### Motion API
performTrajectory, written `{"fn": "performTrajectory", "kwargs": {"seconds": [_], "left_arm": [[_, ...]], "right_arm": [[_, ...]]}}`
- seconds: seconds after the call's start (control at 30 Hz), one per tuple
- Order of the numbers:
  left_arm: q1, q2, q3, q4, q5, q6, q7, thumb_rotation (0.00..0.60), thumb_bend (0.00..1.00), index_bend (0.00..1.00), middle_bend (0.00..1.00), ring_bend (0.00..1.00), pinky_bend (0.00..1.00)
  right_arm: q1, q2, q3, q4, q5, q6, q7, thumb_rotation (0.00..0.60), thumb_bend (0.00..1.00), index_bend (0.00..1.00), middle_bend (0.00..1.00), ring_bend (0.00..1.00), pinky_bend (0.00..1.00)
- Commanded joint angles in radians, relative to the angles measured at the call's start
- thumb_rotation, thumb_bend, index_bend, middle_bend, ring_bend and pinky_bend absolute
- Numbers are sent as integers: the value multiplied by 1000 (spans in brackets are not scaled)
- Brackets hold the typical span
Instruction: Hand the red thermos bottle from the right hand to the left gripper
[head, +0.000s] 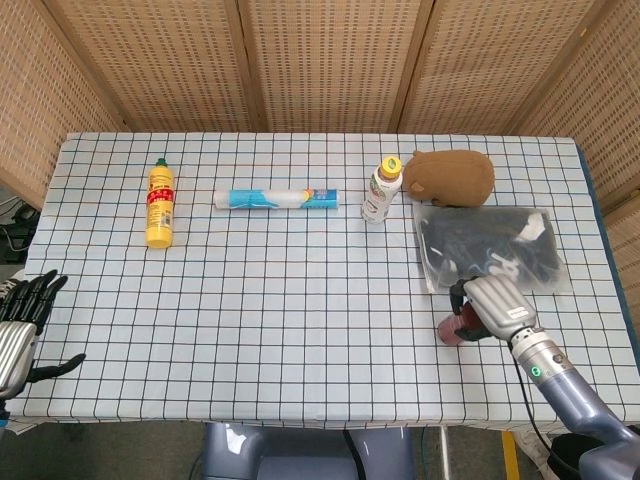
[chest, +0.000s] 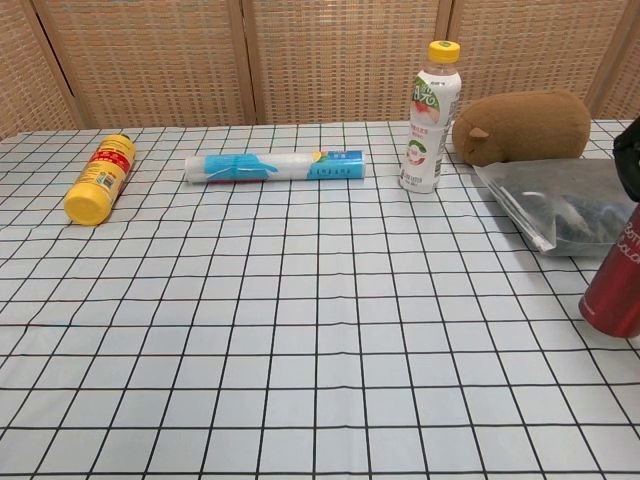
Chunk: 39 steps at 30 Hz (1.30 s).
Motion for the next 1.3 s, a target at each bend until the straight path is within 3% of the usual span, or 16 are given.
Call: {"fn": "performTrajectory", "kwargs": {"seconds": [0.03, 0.23, 0.57, 0.9, 1.17, 1.3], "left_arm": [[-2, -3, 1, 0, 0, -5, 4, 600, 0, 0, 0, 0, 0], [-71, -26, 0, 18, 20, -107, -47, 600, 0, 0, 0, 0, 0], [-356, -202, -58, 117, 145, -337, -457, 600, 0, 0, 0, 0, 0], [-537, -437, -123, 239, 100, -441, -689, 600, 0, 0, 0, 0, 0], [-627, -596, -181, 327, 27, -474, -781, 600, 0, 0, 0, 0, 0], [-661, -630, -192, 346, -2, -500, -818, 600, 0, 0, 0, 0, 0]], "right_arm": [[8, 8, 9, -17, 2, 3, -1, 600, 539, 694, 598, 597, 759], [59, 62, 56, -108, 57, -11, -37, 600, 539, 691, 597, 597, 759], [287, 146, 172, -294, 359, -68, -207, 600, 571, 686, 597, 597, 759], [566, 80, 199, -333, 706, -6, -395, 600, 583, 685, 597, 597, 759], [715, -5, 201, -314, 883, 55, -453, 600, 598, 685, 597, 597, 759], [770, -67, 189, -288, 929, 90, -477, 600, 602, 685, 597, 597, 759]]}}
